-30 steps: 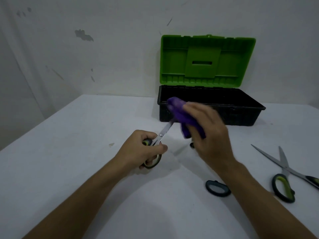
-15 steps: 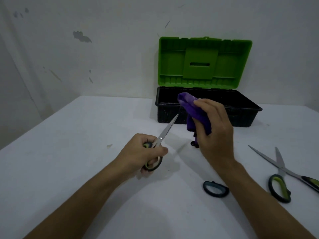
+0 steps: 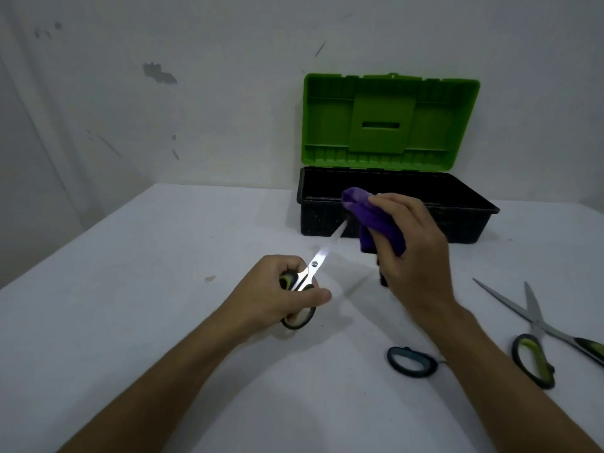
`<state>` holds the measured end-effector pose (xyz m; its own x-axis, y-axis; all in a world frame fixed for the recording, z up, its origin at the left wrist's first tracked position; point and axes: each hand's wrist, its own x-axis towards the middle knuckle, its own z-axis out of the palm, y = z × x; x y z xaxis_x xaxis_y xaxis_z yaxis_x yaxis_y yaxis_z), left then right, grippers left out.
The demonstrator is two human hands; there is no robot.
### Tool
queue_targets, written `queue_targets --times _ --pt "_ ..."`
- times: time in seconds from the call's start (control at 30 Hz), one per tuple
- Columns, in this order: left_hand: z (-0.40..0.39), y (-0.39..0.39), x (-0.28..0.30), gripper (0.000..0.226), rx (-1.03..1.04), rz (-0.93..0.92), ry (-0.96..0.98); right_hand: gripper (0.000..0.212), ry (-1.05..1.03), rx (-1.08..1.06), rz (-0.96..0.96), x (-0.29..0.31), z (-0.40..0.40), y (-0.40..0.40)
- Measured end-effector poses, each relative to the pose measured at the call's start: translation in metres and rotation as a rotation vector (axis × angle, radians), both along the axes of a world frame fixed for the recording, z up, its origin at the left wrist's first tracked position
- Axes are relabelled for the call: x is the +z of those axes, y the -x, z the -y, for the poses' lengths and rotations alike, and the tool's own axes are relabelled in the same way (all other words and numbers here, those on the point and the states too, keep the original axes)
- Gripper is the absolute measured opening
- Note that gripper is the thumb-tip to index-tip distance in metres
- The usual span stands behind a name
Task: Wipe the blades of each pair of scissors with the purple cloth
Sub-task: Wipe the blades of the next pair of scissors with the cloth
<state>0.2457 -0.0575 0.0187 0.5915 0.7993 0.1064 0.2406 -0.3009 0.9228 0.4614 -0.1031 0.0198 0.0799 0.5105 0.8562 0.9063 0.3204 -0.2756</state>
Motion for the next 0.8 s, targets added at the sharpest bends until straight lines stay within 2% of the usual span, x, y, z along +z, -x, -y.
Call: queue_targets --times 0.1,0.2,0.3,0.43,0.57,0.7,0.8 --pt "-0.001 -0.003 -0.003 0.033 0.085 -0.015 -0.055 0.047 0.100 0.158 0.085 -0.001 0.003 0.015" --pt "-0.002 0.000 -0.004 0.025 0.090 -0.045 -0.150 0.044 0.202 0.252 0.191 -0.012 -0.002 0.029" --pt "-0.004 0.005 -0.002 0.023 0.034 -0.053 -0.137 0.039 0.169 0.130 0.103 -0.014 -0.010 0.011" --pt "-0.007 0.006 0.003 0.022 0.019 0.036 -0.069 0.042 0.037 -0.062 -0.031 -0.005 -0.004 -0.011" --pt "-0.009 0.005 0.002 0.021 0.088 0.016 -0.022 0.044 -0.062 0.039 -0.005 0.004 0.004 0.017" --pt "-0.010 0.006 0.004 0.019 0.107 0.013 -0.040 0.048 0.156 0.258 0.113 -0.011 0.000 0.045" --pt "-0.010 0.010 0.011 0.023 0.102 -0.027 -0.107 0.043 0.151 0.234 0.044 -0.013 -0.009 0.040"
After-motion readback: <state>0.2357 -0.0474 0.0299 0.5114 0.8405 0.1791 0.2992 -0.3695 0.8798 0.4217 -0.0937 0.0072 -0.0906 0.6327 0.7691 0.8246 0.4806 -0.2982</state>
